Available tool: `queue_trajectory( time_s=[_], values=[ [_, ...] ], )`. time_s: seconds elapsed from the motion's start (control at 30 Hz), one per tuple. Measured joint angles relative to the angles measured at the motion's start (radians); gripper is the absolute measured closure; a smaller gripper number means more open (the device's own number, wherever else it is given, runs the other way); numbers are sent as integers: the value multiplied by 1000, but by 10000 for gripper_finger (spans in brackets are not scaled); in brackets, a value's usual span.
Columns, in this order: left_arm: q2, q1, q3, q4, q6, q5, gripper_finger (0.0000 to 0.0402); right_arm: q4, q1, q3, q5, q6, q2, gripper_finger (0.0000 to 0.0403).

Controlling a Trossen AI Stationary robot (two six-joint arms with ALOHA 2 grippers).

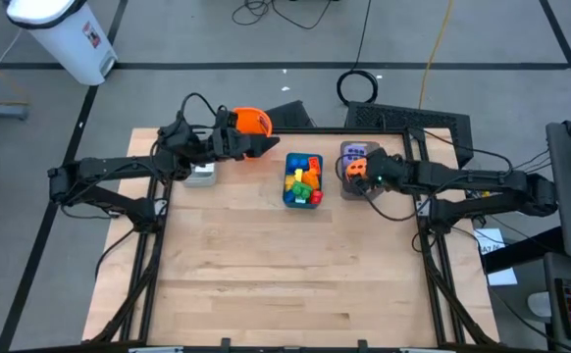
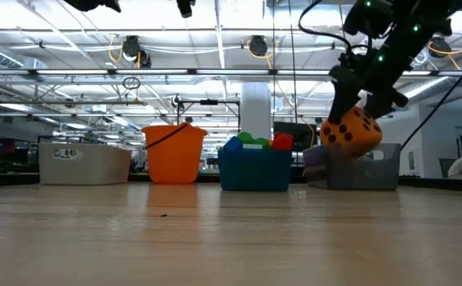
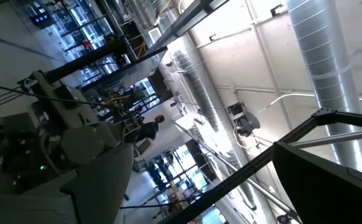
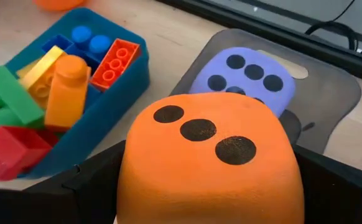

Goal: Pick & Place Toys
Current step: Put the orange dice into the black bin

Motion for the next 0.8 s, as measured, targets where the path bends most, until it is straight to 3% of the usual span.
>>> queue_trajectory(
  time_s=[0.3, 0.63, 0.8],
  values=[
    [0, 0, 0, -1, -3, 0, 14, 169, 0, -124, 103, -14, 0, 42],
    [1, 0, -1, -53, -11, -2, 14, 260, 0, -196, 103, 51, 0, 31],
    [1, 0, -1, -54, 2, -3, 14, 302, 0, -196, 104, -9, 0, 13]
  ],
)
